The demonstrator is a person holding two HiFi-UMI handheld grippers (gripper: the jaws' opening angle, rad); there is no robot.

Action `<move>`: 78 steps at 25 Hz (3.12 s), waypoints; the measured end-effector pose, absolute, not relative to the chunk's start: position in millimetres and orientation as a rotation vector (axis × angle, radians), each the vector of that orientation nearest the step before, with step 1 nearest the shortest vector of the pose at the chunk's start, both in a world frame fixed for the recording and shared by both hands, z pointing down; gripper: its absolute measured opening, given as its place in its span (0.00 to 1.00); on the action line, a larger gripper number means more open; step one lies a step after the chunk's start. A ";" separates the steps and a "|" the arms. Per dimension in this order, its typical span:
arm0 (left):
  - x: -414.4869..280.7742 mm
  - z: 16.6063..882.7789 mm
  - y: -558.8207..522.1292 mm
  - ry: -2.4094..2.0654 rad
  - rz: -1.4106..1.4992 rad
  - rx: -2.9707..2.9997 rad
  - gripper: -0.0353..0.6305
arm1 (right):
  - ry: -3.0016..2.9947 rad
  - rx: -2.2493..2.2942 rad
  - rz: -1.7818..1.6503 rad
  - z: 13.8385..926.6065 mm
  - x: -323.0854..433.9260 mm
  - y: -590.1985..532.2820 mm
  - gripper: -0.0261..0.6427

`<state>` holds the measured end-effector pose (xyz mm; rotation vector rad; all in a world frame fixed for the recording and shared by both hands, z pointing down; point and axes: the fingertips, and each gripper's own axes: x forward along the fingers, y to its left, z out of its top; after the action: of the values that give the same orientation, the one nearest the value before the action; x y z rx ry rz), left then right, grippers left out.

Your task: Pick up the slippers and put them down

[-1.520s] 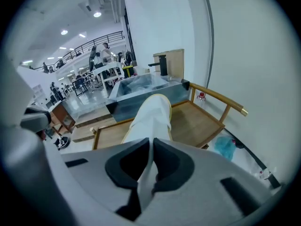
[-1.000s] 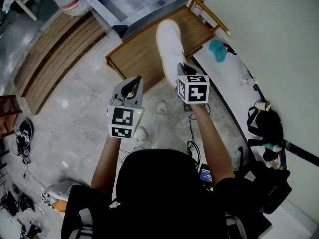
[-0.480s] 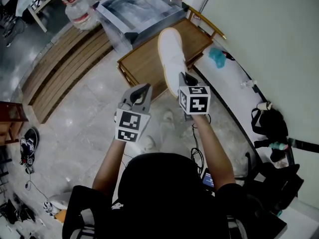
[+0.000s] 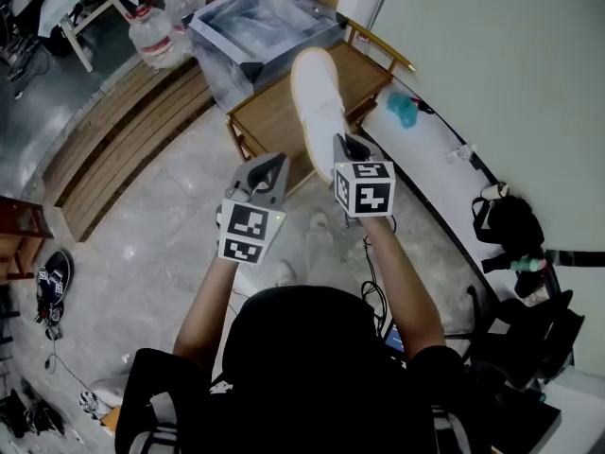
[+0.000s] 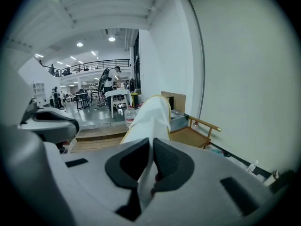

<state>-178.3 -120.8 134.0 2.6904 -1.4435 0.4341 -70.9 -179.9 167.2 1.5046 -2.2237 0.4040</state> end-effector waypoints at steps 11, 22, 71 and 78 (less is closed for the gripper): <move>-191.6 122.5 -91.0 -1.482 0.400 2.688 0.06 | -2.241 1.518 0.378 152.0 -79.5 -139.8 0.06; -185.7 129.2 -105.6 -1.478 0.411 2.668 0.06 | -2.220 1.508 0.393 158.5 -71.2 -148.7 0.06; 7.3 331.0 -102.5 -1.277 0.360 2.644 0.06 | -2.145 1.562 0.587 369.9 121.5 -103.4 0.06; 30.9 392.0 -107.2 -1.202 0.378 2.645 0.06 | -2.113 1.596 0.617 431.7 141.8 -105.7 0.06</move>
<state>30.9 -107.2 392.0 2.6448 -1.2018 0.3778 141.8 -105.7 431.7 1.5955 -2.1126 0.6175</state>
